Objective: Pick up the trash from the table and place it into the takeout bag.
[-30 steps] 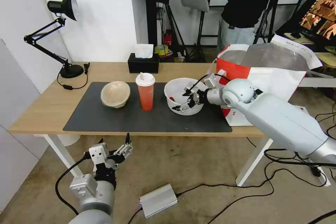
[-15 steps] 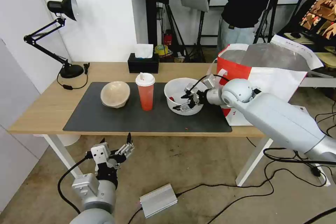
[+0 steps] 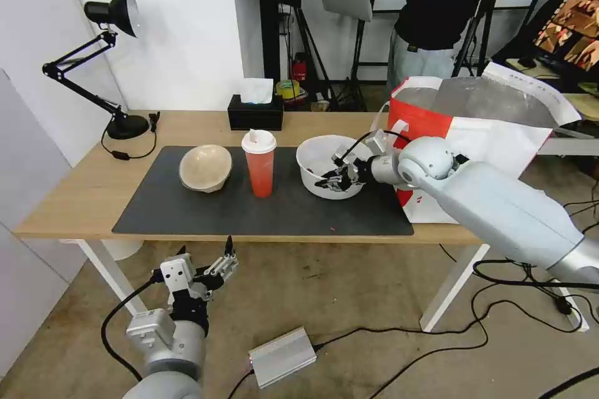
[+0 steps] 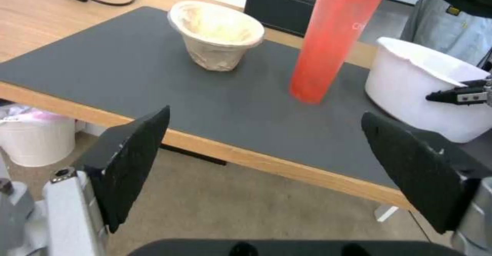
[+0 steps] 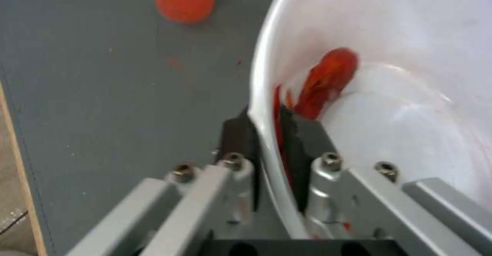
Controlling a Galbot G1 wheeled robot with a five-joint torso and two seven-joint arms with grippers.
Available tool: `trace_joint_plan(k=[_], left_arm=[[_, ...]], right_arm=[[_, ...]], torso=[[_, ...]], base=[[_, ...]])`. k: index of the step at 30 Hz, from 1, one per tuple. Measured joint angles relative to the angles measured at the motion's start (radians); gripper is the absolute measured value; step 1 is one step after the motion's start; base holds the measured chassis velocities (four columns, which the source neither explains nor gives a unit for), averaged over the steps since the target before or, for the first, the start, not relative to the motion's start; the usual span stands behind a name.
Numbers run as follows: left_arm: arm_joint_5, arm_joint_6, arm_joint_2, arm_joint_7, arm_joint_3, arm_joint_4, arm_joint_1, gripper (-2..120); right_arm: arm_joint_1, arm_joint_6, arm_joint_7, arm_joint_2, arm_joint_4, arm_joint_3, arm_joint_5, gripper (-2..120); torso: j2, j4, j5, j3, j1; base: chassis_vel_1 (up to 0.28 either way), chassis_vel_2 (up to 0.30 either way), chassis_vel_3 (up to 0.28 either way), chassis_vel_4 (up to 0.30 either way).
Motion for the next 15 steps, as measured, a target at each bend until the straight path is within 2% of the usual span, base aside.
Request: trace_joint_plan(k=[4,15], left_arm=[[0.002,0.000,0.000,0.000,-0.002,-0.005,0.004,100],[0.002,0.000,0.004,-0.001,-0.004,-0.008,0.004,100]], right_arm=[[0.003,0.000,0.000,-0.005,0.005,-0.002,0.001,0],[0.009,0.000,0.004,-0.004,0.007,-0.006,0.007,0]], torso=[[0.000,-0.0001,0.0000,0.000,0.000],[0.000,0.0000,0.0000,0.000,0.000]], base=[[0.000,0.000,0.000,0.000],[0.000,0.000,0.000,0.000]])
